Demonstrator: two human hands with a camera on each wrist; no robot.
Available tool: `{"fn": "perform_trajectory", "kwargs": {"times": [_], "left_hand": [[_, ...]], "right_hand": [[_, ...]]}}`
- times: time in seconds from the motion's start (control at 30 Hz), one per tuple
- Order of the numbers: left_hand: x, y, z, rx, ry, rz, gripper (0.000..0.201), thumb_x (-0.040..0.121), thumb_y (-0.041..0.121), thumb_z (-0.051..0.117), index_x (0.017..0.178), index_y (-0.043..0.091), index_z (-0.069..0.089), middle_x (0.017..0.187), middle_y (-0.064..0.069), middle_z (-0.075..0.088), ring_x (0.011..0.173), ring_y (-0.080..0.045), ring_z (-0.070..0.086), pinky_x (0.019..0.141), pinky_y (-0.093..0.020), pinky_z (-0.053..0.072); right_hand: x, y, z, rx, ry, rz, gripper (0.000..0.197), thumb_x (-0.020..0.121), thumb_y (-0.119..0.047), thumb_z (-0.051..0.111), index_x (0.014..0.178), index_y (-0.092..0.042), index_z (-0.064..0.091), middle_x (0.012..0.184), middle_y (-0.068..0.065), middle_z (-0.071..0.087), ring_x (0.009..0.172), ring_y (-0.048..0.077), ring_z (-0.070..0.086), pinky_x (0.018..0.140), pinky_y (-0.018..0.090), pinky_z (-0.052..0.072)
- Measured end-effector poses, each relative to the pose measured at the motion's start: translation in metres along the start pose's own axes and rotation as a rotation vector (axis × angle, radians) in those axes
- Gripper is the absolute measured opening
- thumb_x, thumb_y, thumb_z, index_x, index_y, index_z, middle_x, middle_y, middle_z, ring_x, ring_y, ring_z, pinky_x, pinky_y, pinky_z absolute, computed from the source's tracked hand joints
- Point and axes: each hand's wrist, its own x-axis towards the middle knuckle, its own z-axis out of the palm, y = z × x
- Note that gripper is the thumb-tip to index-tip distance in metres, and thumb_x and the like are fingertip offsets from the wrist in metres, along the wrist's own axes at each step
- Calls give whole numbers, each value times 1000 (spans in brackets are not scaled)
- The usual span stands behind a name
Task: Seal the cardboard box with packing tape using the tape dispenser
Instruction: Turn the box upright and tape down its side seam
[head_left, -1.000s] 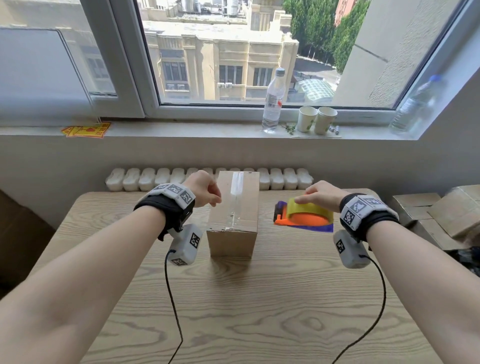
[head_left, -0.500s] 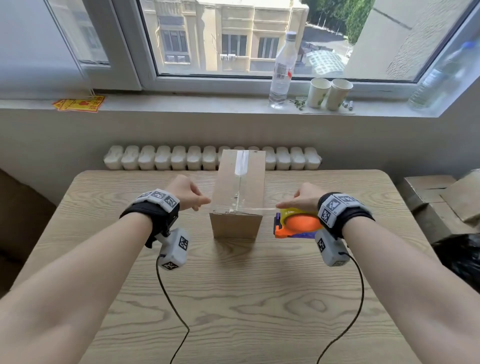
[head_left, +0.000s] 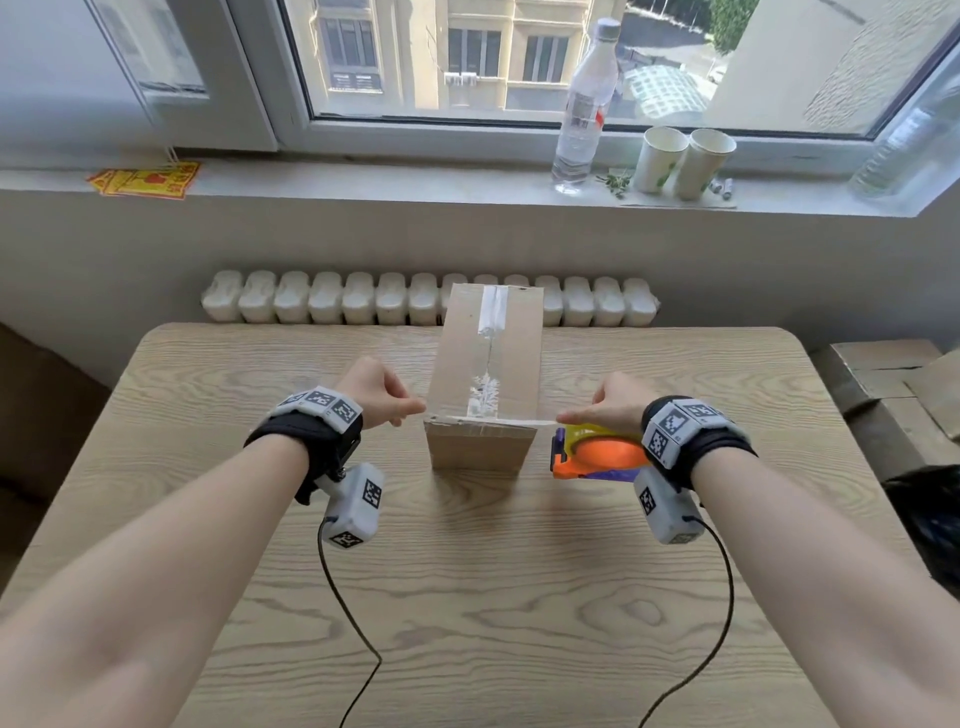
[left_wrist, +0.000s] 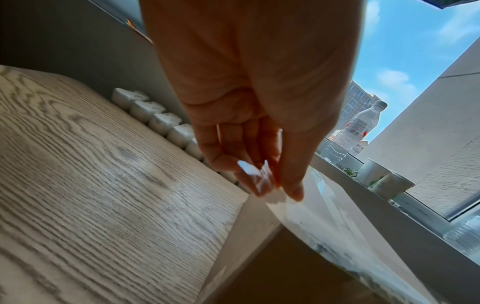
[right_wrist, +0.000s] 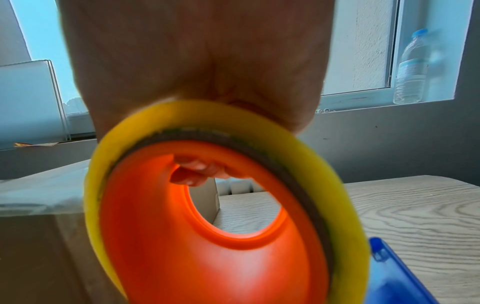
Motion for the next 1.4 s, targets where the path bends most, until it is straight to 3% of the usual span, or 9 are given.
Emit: {"fn": "perform_trajectory", "kwargs": {"times": [0.1, 0.23, 0.33, 0.53, 0.67, 0.8, 0.9, 1.03, 1.4], "left_hand": [[5, -2, 3, 12, -2, -2, 25, 77, 32, 72, 65, 9, 72, 56, 1, 66, 34, 8, 50, 35, -5, 33], [11, -8, 10, 1, -10, -8, 26, 75, 32, 74, 68, 7, 74, 59, -3, 68, 46, 2, 58, 49, -16, 41], [14, -12, 12, -26, -5, -22, 24, 74, 32, 76, 68, 8, 73, 63, -6, 71, 55, -8, 63, 55, -21, 46], [17, -14, 12, -48, 33, -59, 36, 64, 38, 82, 86, 19, 60, 63, -1, 70, 55, -11, 66, 66, -28, 53], [13, -13, 10, 121, 86, -66, 49, 65, 51, 76, 99, 18, 62, 87, -4, 73, 80, -18, 68, 80, -36, 55], [-9, -12, 26, 418, 114, 344, 57, 92, 47, 39, 143, 23, 29, 153, -1, 30, 135, -21, 39, 108, -39, 37], [-22, -11, 43, 680, -67, 630, 65, 88, 57, 4, 146, 28, -5, 154, 8, -7, 144, -11, -3, 120, -32, 5], [-21, -19, 59, 775, -118, 647, 85, 72, 64, -24, 145, 24, -11, 151, 10, -11, 139, -6, -12, 120, -32, 0], [-25, 2, 86, 760, -91, 637, 73, 85, 57, 8, 145, 22, -14, 154, 6, -13, 143, -10, -12, 120, -32, -4]], "right_hand": [[4, 2, 4, 6, 5, 2, 57, 73, -63, 63, 59, -9, 54, 69, 14, 59, 56, 20, 47, 51, 29, 30], [6, 3, 10, 43, -5, 10, 75, 73, -60, 66, 90, 13, 67, 94, 28, 70, 64, 30, 55, 53, 27, 30], [11, 5, 13, 45, 7, 5, 56, 72, -62, 65, 60, -9, 53, 69, 14, 57, 60, 21, 47, 53, 28, 30], [12, 9, 17, 92, 34, -15, 54, 71, -62, 66, 55, -15, 45, 64, 10, 52, 58, 23, 48, 57, 30, 33], [10, 8, 20, 101, 50, -10, 58, 72, -61, 66, 47, -18, 36, 58, 8, 46, 53, 22, 43, 54, 29, 30], [9, 9, 23, 122, 66, -14, 54, 72, -62, 65, 53, -15, 44, 63, 10, 50, 56, 23, 46, 56, 30, 33], [6, 9, 26, 134, 77, -22, 52, 72, -62, 64, 65, -12, 52, 66, 16, 56, 59, 23, 49, 57, 30, 35], [5, 12, 29, 163, 67, -21, 51, 73, -62, 64, 60, -14, 50, 68, 23, 60, 59, 22, 48, 57, 29, 34], [6, 15, 26, 168, 74, -33, 53, 72, -64, 62, 55, -17, 46, 62, 7, 51, 57, 22, 48, 56, 29, 35]]}}
